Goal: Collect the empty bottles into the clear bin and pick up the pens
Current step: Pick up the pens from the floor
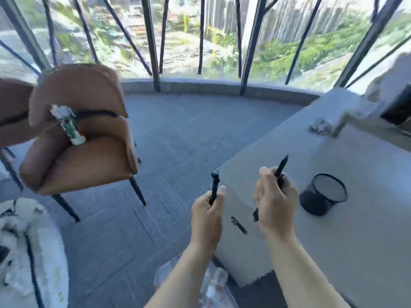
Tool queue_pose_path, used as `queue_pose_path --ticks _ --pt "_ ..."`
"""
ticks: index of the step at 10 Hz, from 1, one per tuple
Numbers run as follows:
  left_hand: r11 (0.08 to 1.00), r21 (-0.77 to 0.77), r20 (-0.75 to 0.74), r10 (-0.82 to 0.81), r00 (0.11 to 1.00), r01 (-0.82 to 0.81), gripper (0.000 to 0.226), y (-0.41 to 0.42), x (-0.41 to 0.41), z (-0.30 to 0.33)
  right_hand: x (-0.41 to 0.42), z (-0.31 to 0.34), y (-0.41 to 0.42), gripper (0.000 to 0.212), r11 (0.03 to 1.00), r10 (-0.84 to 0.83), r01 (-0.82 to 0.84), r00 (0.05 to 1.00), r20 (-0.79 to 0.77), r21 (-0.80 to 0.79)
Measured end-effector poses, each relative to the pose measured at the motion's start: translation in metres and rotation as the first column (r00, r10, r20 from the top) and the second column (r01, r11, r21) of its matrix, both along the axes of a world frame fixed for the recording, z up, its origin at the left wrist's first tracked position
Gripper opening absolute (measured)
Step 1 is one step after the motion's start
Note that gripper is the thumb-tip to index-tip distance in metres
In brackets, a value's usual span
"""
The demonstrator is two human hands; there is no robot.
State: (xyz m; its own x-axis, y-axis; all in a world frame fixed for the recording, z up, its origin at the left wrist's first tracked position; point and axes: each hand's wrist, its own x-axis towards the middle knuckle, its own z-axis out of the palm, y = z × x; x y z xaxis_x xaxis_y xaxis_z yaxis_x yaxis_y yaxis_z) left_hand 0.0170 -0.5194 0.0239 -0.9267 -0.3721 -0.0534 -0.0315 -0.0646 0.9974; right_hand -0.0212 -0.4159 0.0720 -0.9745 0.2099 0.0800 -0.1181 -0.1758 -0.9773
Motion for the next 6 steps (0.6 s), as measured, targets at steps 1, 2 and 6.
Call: queue_pose_path --ticks 1,2,6 --pt "0.994 0.037 -0.079 -0.102 0.992 0.105 0.046 0.084 -0.062 0.058 -0.046 0.056 0.084 0.034 0.982 -0.151 0.140 0.985 -0.080 -0.130" --pt "0.968 0.012 -0.092 -0.250 0.964 0.252 0.043 0.161 -0.117 0.083 -0.083 0.067 0.156 0.033 0.955 -0.254 0.236 0.963 -0.090 -0.178" --pt "0.932 -0.040 0.023 -0.360 0.933 0.361 0.032 0.249 -0.192 0.015 -0.140 -0.023 0.231 0.027 0.927 -0.356 0.357 0.934 0.029 -0.118"
